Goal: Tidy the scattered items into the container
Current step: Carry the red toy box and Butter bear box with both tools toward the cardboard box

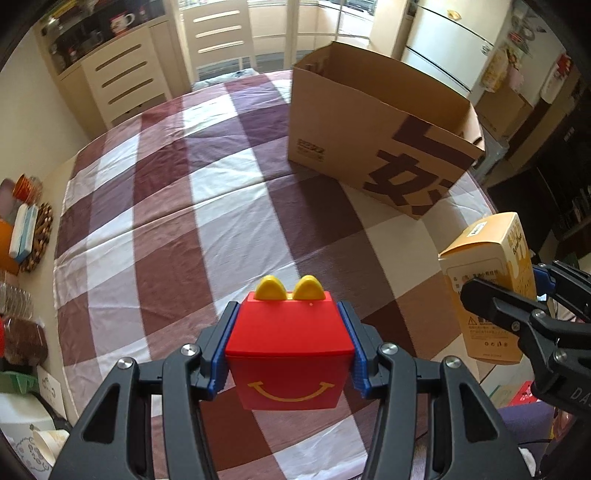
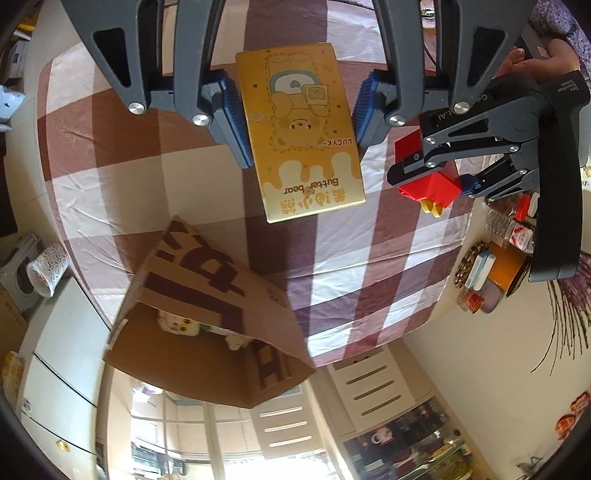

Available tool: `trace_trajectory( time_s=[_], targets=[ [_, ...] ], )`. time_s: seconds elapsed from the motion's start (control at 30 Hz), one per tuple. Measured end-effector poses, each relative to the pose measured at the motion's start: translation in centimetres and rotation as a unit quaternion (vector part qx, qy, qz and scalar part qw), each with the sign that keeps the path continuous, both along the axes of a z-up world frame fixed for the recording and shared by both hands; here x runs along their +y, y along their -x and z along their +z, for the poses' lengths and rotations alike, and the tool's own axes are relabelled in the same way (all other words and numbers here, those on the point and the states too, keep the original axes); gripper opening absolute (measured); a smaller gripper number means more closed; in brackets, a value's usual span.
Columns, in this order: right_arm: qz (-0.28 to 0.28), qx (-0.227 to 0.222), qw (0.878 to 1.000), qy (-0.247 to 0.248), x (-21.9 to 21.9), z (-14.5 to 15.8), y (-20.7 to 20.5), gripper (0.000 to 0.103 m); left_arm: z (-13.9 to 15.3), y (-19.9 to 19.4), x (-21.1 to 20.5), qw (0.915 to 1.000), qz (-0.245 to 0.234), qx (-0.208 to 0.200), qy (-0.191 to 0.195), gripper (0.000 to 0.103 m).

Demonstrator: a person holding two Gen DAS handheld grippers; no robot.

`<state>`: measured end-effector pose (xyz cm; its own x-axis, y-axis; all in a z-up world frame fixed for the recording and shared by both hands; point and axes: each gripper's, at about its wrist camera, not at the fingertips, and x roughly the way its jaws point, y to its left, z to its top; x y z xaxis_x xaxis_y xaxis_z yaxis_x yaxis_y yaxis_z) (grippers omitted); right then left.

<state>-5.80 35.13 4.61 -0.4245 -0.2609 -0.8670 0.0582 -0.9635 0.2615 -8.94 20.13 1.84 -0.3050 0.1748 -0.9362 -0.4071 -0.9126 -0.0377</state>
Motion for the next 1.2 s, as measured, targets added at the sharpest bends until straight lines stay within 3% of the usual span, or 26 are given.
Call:
trace_trajectory(
  time_s=[1.2],
  targets=[
    [-0.081,0.006,0.997,-0.009,7.6,0.6,0.9,0.051,0.2,2.2,10.0,0.9937,-0.112,-0.006,-0.001,0.053]
  ],
)
